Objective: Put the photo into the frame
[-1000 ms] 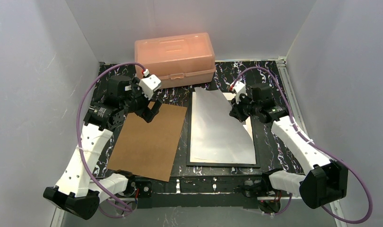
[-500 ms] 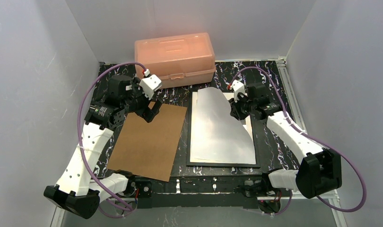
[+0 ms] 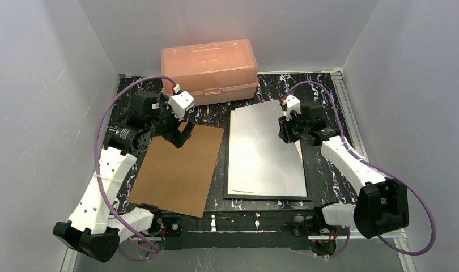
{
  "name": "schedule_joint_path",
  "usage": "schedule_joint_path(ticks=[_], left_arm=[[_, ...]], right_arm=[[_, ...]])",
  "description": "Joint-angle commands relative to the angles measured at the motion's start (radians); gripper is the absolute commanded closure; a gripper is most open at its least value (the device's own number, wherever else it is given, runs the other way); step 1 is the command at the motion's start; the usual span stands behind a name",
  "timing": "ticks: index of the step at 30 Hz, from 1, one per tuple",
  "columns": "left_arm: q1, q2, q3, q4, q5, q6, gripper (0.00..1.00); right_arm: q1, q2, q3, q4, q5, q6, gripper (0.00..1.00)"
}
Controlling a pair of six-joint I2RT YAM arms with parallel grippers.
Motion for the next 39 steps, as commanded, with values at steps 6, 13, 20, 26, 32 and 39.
schedule_joint_path(ticks=[6,13,20,26,32,39], left_arm=[[-0.002,-0.017,-0.008,0.006,0.017,0.004,0.16],[-0.002,-0.029,-0.017,0.006,0.009,0.015,0.16],[-0.001,-0.029,-0.012,0.002,0.008,0.018,0.16],[-0.002,-0.021,-0.005,-0.001,0.01,0.018,0.16],[-0.001,-0.02,-0.002,-0.001,0.011,0.018,0.16],[-0.002,-0.019,-0.002,-0.001,0.008,0.017,0.16]], right_arm=[[-0.027,-0.015,-0.038,0.081,-0.056,0.031,0.58],[-0.031,0.041,-0.005,0.092,-0.067,0.043,0.64],[-0.037,0.083,0.03,0.081,-0.096,0.038,0.71],[-0.038,0.096,0.035,0.065,-0.092,0.035,0.64],[-0.039,0.107,0.049,0.069,-0.046,0.042,0.61],[-0.039,0.126,0.06,0.053,-0.082,0.04,0.55]])
